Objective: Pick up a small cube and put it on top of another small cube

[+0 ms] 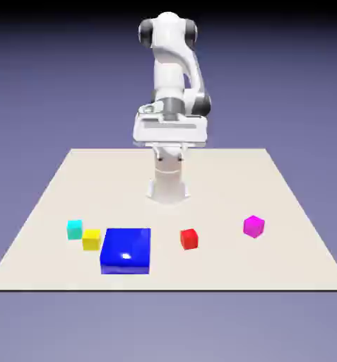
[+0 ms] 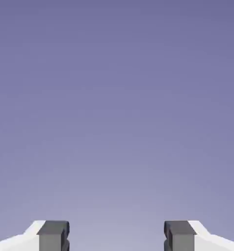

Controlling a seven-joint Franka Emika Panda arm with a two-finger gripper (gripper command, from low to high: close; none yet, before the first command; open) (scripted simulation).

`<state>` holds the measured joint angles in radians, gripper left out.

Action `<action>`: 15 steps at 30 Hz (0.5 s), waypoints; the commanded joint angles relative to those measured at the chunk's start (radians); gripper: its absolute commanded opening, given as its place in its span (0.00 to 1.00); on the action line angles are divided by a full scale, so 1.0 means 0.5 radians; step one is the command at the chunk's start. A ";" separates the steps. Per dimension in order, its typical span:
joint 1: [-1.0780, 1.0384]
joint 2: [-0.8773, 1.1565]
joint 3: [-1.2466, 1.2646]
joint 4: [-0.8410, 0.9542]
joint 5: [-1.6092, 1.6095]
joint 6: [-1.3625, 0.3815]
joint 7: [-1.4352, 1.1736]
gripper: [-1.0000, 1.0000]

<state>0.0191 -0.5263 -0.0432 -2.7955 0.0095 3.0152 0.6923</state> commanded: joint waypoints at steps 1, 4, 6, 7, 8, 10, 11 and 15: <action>0.012 0.073 -0.072 0.024 0.016 -0.036 -0.081 0.50; 0.047 0.290 -0.286 0.096 0.063 -0.144 -0.323 0.50; 0.070 0.435 -0.429 0.144 0.094 -0.217 -0.485 0.50; 0.082 0.507 -0.501 0.168 0.110 -0.253 -0.566 0.50; 0.094 0.580 -0.573 0.192 0.126 -0.289 -0.646 0.50; 0.117 0.725 -0.716 0.240 0.157 -0.361 -0.808 0.50; 0.129 0.797 -0.787 0.264 0.173 -0.397 -0.889 0.50; 0.176 1.087 -1.073 0.360 0.236 -0.541 -1.212 0.50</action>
<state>0.1150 0.0174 -0.5798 -2.6156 0.1274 2.7446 0.0865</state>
